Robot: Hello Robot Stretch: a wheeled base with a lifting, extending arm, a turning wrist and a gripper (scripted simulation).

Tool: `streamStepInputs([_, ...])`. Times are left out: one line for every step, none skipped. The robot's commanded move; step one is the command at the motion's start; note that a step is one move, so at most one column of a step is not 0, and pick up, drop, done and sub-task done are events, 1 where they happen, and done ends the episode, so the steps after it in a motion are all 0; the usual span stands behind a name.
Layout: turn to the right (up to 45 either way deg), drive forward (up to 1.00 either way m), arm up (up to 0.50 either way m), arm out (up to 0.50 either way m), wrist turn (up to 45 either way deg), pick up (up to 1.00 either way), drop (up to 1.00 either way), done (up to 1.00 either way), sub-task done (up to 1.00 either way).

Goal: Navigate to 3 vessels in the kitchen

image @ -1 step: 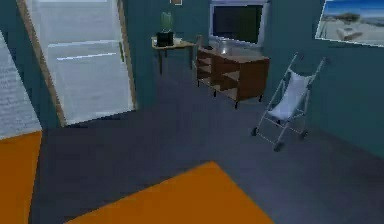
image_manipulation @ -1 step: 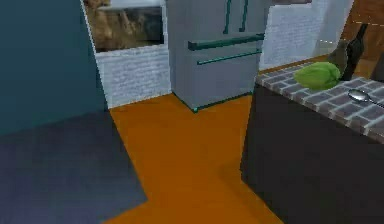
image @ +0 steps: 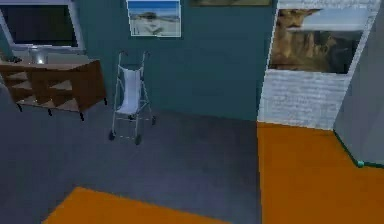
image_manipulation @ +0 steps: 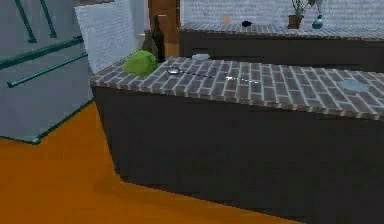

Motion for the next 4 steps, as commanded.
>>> streamStepInputs([45.0,0.0,0.0,0.0,0.0,0.0,0.0,0.0,0.0])
streamStepInputs([45.0,0.0,0.0,0.0,0.0,0.0,0.0,0.0,0.0])
streamStepInputs([12.0,0.0,0.0,0.0,0.0,0.0,0.0,0.0,0.0])
streamStepInputs([0.0,0.4,0.0,0.0,0.0,0.0,0.0,0.0,0.0])
